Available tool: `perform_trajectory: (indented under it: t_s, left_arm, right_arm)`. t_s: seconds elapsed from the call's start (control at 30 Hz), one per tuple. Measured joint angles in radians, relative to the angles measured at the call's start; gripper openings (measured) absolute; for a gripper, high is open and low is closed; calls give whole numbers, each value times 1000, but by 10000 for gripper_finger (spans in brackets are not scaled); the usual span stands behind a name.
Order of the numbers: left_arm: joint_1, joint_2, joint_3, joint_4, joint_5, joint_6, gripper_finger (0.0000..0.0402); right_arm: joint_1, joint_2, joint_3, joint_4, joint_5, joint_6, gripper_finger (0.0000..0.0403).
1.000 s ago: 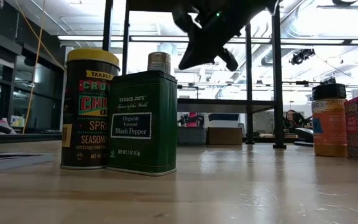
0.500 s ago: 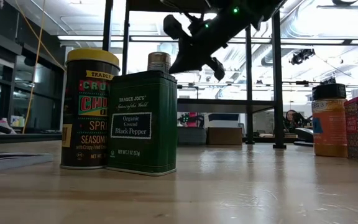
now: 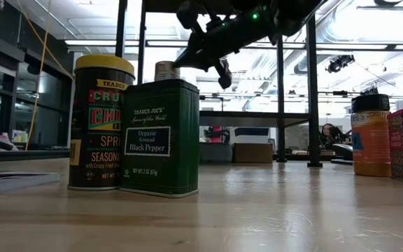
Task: Shelf spices
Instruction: Put the gold seasoning bottle on the shelf, then put the yellow seasoning bottle on the shelf
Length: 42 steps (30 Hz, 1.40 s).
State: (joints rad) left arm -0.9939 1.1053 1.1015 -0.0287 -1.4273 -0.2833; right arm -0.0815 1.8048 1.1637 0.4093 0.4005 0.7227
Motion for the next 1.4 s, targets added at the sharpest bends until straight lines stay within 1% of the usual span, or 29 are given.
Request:
perform_trajectory:
  t_s: [0.07, 0.1, 0.13, 0.23, 0.3, 0.37, 0.5, 0.67, 0.83, 0.97, 1.03, 1.13, 1.23, 1.33, 1.4]
  left_arm:
    - [0, 0, 0, -1, 0, -1, 218]
    - [0, 0, 0, -1, 0, -1, 218]
    - [0, 0, 0, -1, 0, -1, 218]
    - [0, 0, 0, -4, 0, -1, 218]
    - [4, 0, 0, -5, 0, -1, 218]
    - [6, 2, 0, -4, 0, -3, 218]
    - [12, 3, 0, -4, 0, -3, 218]
    - [14, 3, 0, -4, 0, -3, 218]
    - [14, 3, 0, -9, 0, -2, 218]
    - [14, 3, 0, -12, 0, -2, 218]
    - [14, 3, 0, -14, 0, -2, 218]
    - [14, 3, 0, -14, 0, -2, 218]
    - [17, 13, 0, -34, 3, -2, 218]
    - [26, 36, 0, -89, 14, -2, 218]
    - [37, 52, 0, -131, 32, -19, 218]
  right_arm:
    - [-2, -12, 0, -23, -57, -32, 0]
    - [2, -23, 0, -49, -59, -43, 0]
    - [9, -36, 0, -99, -41, -45, 0]
    - [24, -50, 1, -224, 66, -15, 0]
    - [23, -49, -1, -251, 105, 2, 0]
    - [16, -47, -1, -226, 123, 13, 0]
    - [0, -24, 1, -178, 120, 12, 0]
    - [-17, 14, 0, -91, 49, 18, 0]
    - [-17, 59, 0, 26, 30, 40, 0]
    - [-17, 62, 0, 43, 20, 56, 0]
    - [-17, 54, 0, 42, -35, 25, 0]
    - [-2, 1, 0, 15, -151, -48, 0]
    - [46, -95, 0, -80, -220, -147, 0]
    - [108, -219, 0, -243, -225, -234, 0]
    - [163, -311, 0, -373, -208, -263, 0]
